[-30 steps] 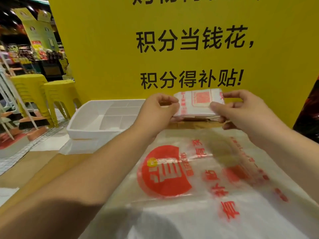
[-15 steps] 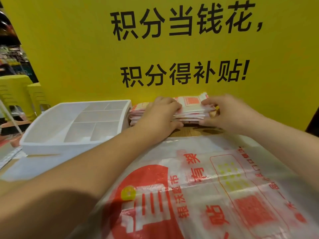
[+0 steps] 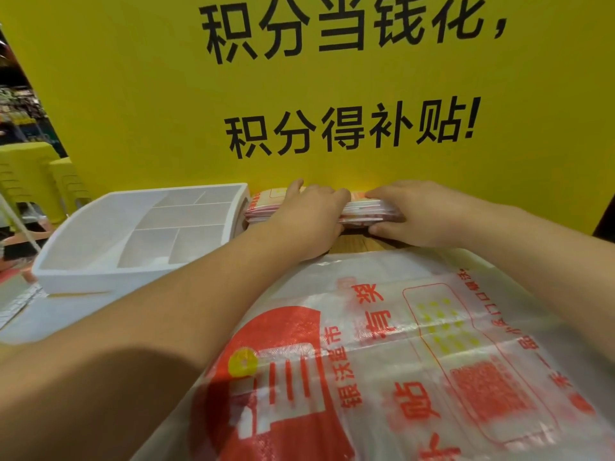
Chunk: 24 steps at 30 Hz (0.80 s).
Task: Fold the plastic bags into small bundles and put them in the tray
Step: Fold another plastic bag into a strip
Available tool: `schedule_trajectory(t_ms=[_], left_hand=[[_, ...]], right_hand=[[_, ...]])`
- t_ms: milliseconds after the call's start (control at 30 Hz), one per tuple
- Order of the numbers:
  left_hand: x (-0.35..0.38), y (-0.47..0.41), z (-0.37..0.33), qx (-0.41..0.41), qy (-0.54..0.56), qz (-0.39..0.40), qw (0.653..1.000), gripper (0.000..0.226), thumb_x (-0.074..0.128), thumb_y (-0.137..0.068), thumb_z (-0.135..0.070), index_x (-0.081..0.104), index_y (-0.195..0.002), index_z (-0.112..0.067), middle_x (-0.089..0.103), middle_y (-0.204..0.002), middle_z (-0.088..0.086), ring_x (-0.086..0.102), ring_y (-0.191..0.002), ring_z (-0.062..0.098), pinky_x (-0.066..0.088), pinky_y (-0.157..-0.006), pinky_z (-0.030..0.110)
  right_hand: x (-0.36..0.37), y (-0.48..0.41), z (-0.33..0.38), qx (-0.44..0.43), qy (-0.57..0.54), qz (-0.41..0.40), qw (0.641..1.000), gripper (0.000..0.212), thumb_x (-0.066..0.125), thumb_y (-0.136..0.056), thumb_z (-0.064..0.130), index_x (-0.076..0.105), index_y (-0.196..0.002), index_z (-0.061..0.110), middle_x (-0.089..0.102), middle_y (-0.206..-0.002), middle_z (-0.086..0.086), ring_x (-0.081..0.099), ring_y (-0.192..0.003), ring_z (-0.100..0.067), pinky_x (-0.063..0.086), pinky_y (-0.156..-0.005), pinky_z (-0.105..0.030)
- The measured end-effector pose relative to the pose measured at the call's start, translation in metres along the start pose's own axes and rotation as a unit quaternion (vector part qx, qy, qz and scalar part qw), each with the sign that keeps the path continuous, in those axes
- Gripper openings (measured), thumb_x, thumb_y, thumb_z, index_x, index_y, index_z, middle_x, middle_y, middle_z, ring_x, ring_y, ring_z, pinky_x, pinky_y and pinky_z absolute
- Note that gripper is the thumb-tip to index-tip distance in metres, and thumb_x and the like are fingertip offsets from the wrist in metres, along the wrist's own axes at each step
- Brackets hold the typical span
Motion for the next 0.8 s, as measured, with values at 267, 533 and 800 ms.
schedule_trajectory(t_ms=[267,533,800], left_hand=[[0.003,-0.003,0.002,-0.005,0.015,0.021,1.000,0.024,0.045,-0.102,-0.021,0.048,-0.126,-0.021,0.061,-0.115,0.003,0.051,-0.117,0.026,0.015,-0.120,0.052],[0.015,-0.002,-0.001,-0.017,-0.002,0.055,0.998,0.041,0.044,-0.105,-0.027,0.037,-0.145,-0.021,0.049,-0.142,0.005,0.037,-0.136,0.029,0.007,-0.121,0.057],[-0.012,-0.001,0.007,-0.038,0.040,0.013,0.998,0.065,0.061,-0.093,-0.041,0.034,-0.149,-0.023,0.044,-0.146,0.003,0.035,-0.138,0.027,0.011,-0.120,0.055]], right_hand=[[0.002,-0.002,-0.002,-0.015,0.013,-0.006,1.000,0.046,0.052,-0.094,0.058,0.047,-0.131,0.032,0.059,-0.105,0.004,0.054,-0.091,-0.018,0.043,-0.076,-0.033],[0.014,-0.001,-0.002,0.001,0.045,0.013,0.999,0.070,0.040,-0.094,0.067,0.025,-0.152,0.032,0.037,-0.149,-0.006,0.039,-0.132,-0.030,0.032,-0.109,-0.042],[-0.012,0.010,0.004,0.016,-0.001,-0.062,0.998,0.087,0.061,-0.085,0.064,0.024,-0.155,0.028,0.040,-0.150,-0.005,0.038,-0.135,-0.030,0.032,-0.114,-0.044]])
Point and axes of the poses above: each hand's wrist, its own y-axis away from the middle knuckle, its own x-axis out of the palm, z = x × y, the point moved 8 cm from there along -y, towards the middle knuckle
